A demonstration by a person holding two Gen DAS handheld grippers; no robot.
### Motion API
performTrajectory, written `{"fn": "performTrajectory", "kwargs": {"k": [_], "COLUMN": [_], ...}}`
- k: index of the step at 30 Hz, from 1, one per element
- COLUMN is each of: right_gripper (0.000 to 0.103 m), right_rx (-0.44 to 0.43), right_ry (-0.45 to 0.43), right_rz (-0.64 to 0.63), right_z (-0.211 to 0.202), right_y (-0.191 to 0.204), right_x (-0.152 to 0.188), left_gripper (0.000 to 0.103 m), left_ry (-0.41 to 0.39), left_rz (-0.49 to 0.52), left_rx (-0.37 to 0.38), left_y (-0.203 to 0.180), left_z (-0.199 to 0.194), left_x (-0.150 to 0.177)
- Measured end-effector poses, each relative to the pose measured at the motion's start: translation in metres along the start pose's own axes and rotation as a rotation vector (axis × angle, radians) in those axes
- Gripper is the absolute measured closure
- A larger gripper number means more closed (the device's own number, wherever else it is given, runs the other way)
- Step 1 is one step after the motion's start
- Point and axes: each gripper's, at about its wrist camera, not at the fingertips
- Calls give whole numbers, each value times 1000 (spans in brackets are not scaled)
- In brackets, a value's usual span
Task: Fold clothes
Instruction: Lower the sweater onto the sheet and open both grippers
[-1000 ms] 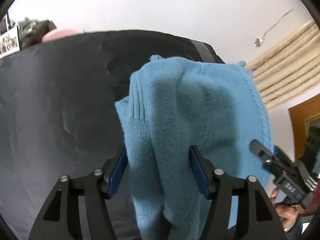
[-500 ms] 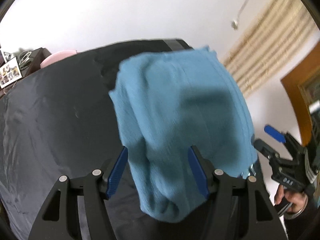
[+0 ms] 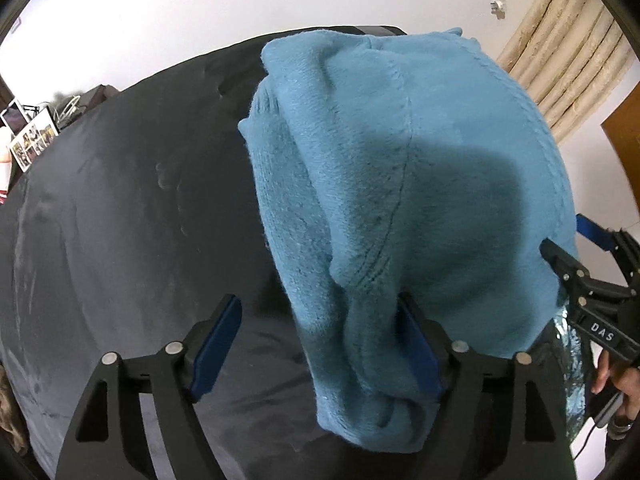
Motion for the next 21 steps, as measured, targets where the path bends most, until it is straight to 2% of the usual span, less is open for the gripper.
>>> {"fn": "performTrajectory", "kwargs": {"k": [4, 9, 14, 17, 21], "right_gripper": [20, 18, 18, 18, 18], "right_rx": [23, 18, 16, 19, 8], "right_ry": [-9, 16, -63, -40, -6], "right_rz": [-11, 21, 18, 29, 55], "right_z": [4, -6, -43, -39, -26], "right_y": [4, -1, 2, 2, 0], "right_x": [1, -2, 11, 19, 17], "left_gripper": [15, 15, 14, 14, 15], "left_ry": [-6, -17, -59, -50, -19], "left_rz": [-18, -36, -1, 18, 31], "left_rx": [-9, -25, -28, -16, -46], "left_y": [3, 1, -14, -17, -17], "left_z": [2, -7, -26, -29, -16], "left_x": [0, 1, 11, 21, 27]}}
Point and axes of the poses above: each gripper's, at about its wrist camera, not at the fingertips, and z roughly the way its jaws point, y to its left, x to its underside, and after that the axes turned 9 degrees about x, right-handed
